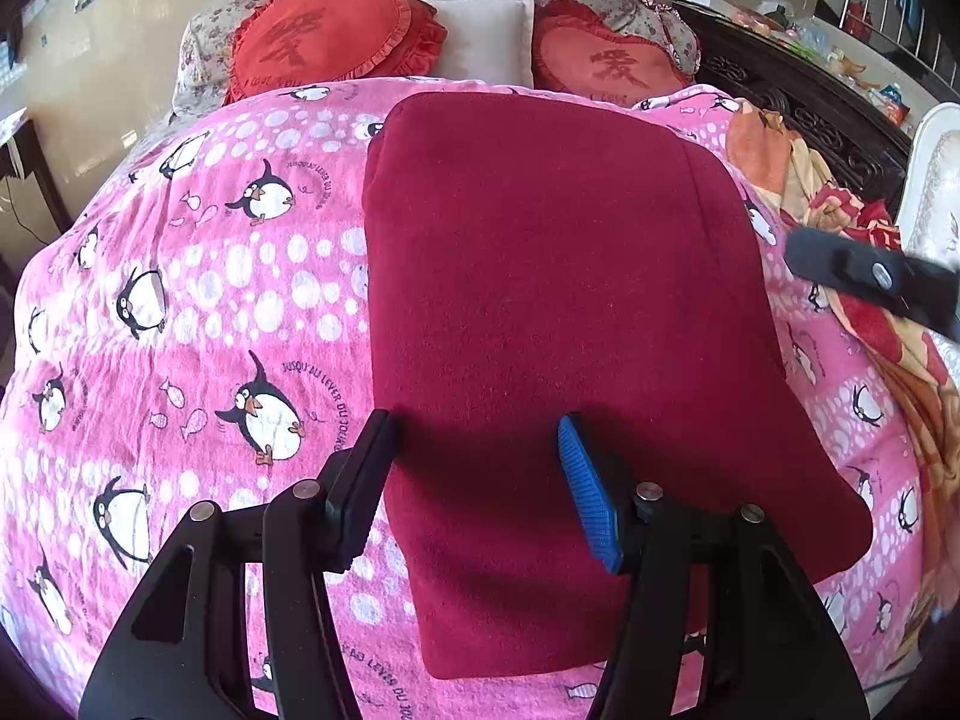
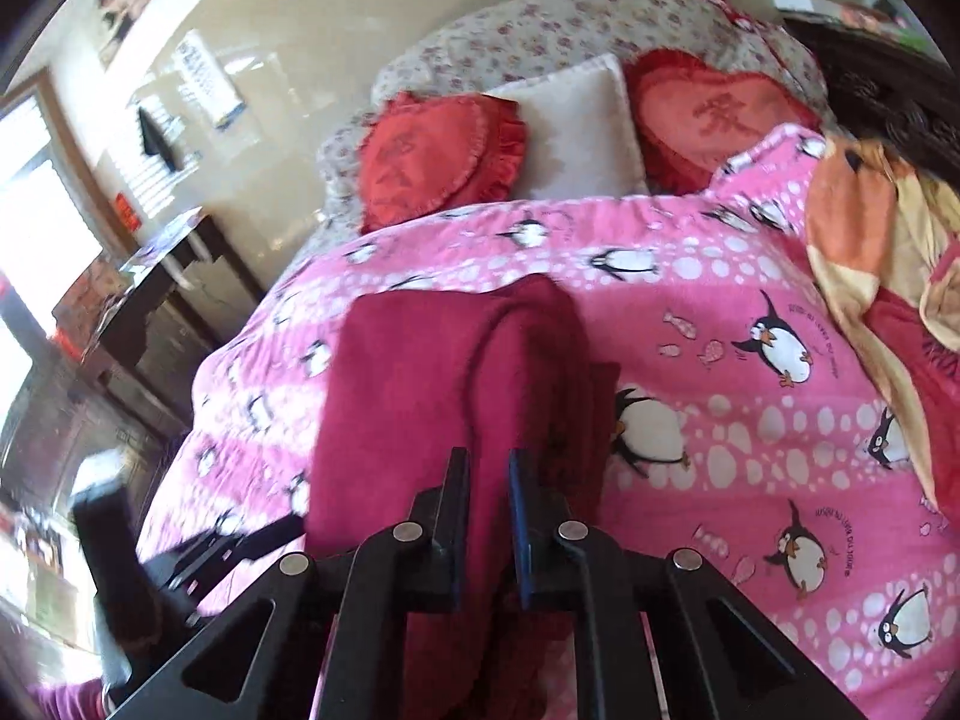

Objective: Fold small clothes

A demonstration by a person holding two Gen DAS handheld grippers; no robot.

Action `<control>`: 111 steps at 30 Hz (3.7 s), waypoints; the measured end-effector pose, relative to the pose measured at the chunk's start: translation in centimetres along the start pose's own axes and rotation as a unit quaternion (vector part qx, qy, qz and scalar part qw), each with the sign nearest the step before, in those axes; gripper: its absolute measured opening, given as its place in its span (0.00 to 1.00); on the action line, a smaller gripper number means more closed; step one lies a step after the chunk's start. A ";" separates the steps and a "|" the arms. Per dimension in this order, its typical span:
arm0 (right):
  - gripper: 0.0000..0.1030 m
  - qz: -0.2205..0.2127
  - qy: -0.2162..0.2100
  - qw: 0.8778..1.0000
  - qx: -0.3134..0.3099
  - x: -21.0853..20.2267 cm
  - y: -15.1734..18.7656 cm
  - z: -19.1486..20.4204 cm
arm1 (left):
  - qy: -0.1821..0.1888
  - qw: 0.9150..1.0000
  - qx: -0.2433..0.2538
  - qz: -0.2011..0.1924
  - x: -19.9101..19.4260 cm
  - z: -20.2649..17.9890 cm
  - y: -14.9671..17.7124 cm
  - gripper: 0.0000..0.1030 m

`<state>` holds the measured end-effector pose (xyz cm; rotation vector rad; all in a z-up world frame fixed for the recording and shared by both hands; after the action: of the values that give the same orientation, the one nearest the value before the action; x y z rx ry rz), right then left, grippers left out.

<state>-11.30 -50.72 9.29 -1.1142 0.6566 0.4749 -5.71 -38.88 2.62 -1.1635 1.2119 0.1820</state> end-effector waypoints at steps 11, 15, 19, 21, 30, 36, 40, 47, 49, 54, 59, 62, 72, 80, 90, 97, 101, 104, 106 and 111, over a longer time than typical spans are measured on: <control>0.10 0.045 0.032 0.998 -0.025 3.4 5.5 -0.7 | -0.005 1.000 0.003 0.005 0.0 -0.2 0.1 0.55; 0.13 0.018 0.008 1.000 -0.011 1.6 4.6 -0.7 | 0.051 0.998 -0.042 0.006 -0.6 1.4 -0.3 0.55; 0.78 -0.026 0.010 0.999 0.026 0.8 3.8 -2.1 | 0.096 0.991 -0.093 0.001 -0.6 3.7 -1.1 0.67; 0.77 -0.018 0.002 0.999 0.043 1.6 3.8 -2.6 | 0.123 0.986 -0.116 -0.007 -0.3 4.6 -1.4 0.77; 0.78 0.038 -0.062 0.993 0.095 6.9 3.9 -4.2 | 0.179 0.971 -0.153 0.032 4.0 5.2 -2.1 0.80; 0.56 0.045 -0.068 0.993 0.080 7.2 4.0 -3.7 | 0.223 0.958 -0.171 0.052 5.1 4.2 -2.4 0.74; 0.40 0.033 -0.071 0.995 0.068 5.4 3.5 -2.4 | 0.224 0.963 -0.143 0.043 3.0 3.5 -2.8 0.53; 0.39 0.037 -0.123 0.989 0.074 1.9 4.4 1.2 | 0.222 0.966 -0.124 0.034 -3.8 5.1 -1.3 0.51; 0.39 0.050 -0.139 0.986 0.077 1.5 5.5 2.3 | 0.215 0.967 -0.127 0.043 -5.1 5.8 0.2 0.51; 0.39 0.099 -0.147 0.981 0.078 2.9 9.7 4.6 | 0.177 0.972 -0.132 0.078 -5.4 7.4 5.6 0.51; 0.49 0.122 -0.086 0.987 0.057 3.6 12.1 4.1 | 0.155 0.974 -0.153 0.069 -4.8 8.5 7.6 0.55; 0.49 0.102 -0.068 0.992 0.036 1.1 11.0 4.0 | 0.126 0.978 -0.155 0.054 -5.8 9.1 7.9 0.57; 0.26 0.057 -0.074 0.988 -0.122 -1.7 11.4 11.6 | 0.021 0.993 -0.113 0.016 -6.8 8.8 7.1 0.60; 0.22 0.085 -0.035 0.989 -0.119 1.4 14.9 9.5 | -0.015 0.996 -0.091 -0.014 -8.1 8.0 6.8 0.60; 0.48 0.033 0.004 0.993 -0.113 -2.8 12.0 10.7 | -0.058 0.995 -0.053 -0.064 -11.7 6.4 5.6 0.60; 0.48 0.017 0.052 0.995 -0.083 -3.8 10.6 10.1 | -0.070 0.991 -0.073 -0.085 -14.0 7.0 5.6 0.60; 0.48 0.007 0.075 0.994 -0.075 -4.0 10.3 10.2 | -0.075 0.990 -0.079 -0.085 -14.6 7.2 5.9 0.60; 0.48 0.003 0.080 0.994 -0.073 -4.1 10.0 10.4 | -0.079 0.990 -0.081 -0.087 -15.1 7.3 6.1 0.60; 0.48 0.004 0.078 0.994 -0.073 -4.1 9.9 10.7 | -0.080 0.989 -0.080 -0.091 -15.5 7.3 6.1 0.60; 0.53 0.003 0.077 0.994 -0.075 -4.1 9.8 11.3 | -0.085 0.989 -0.075 -0.099 -16.1 7.3 6.1 0.60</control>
<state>-17.93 -36.66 8.89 -1.3000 0.7685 0.4513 -11.79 -23.26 11.00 -1.3634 0.9379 0.2202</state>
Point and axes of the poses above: each gripper's, at about its wrist camera, not at the fingertips, and x roughly the way its jaws point, z to its left, y to its underside, the point moved 5 cm from there along x, roughly the way its jaws point, and after that the axes turned 3 degrees about y, right-handed, at the moved point
